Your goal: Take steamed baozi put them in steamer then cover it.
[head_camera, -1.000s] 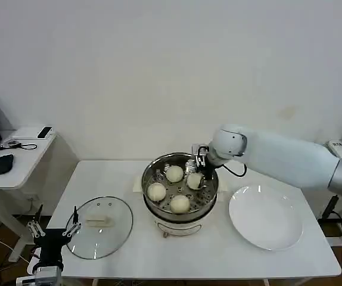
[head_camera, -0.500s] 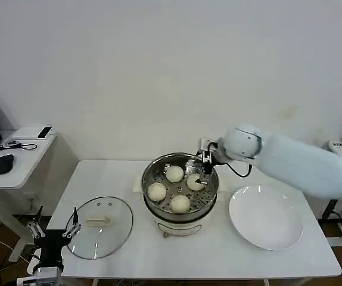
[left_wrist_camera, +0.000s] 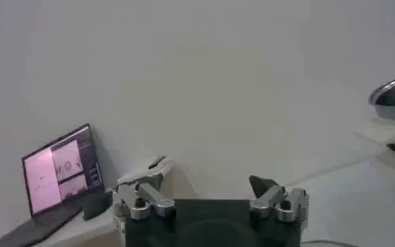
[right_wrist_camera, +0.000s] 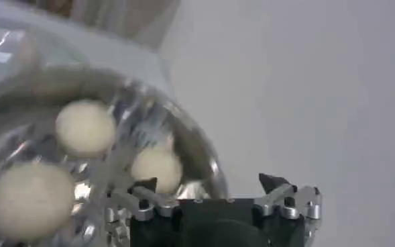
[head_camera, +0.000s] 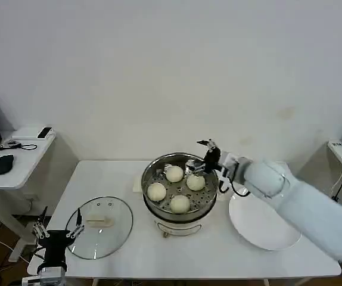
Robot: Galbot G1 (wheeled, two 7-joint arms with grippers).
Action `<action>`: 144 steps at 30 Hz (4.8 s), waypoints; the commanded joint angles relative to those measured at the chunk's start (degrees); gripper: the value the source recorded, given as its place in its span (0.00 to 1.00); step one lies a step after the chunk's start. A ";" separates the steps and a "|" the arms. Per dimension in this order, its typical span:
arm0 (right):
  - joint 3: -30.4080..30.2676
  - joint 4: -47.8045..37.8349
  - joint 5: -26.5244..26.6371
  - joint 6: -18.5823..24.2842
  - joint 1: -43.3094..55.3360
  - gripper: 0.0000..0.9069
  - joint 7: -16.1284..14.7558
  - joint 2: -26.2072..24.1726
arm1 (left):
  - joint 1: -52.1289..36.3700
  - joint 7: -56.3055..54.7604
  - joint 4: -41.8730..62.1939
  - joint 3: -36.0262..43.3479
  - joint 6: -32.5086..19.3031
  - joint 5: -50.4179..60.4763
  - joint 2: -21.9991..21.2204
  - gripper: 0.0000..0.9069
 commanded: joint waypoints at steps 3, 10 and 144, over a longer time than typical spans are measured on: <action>49.28 7.11 -15.28 16.58 -43.70 1.00 3.11 20.61 | -1.17 0.83 2.06 -0.20 -0.54 3.01 0.20 1.00; 60.30 8.29 -12.13 22.68 -53.61 1.00 0.56 32.21 | -2.30 3.33 5.19 -2.53 -1.26 19.61 2.74 1.00; 61.34 13.68 -15.90 26.18 -68.24 1.00 0.82 39.67 | -40.47 18.50 9.96 29.66 28.59 46.61 14.37 0.00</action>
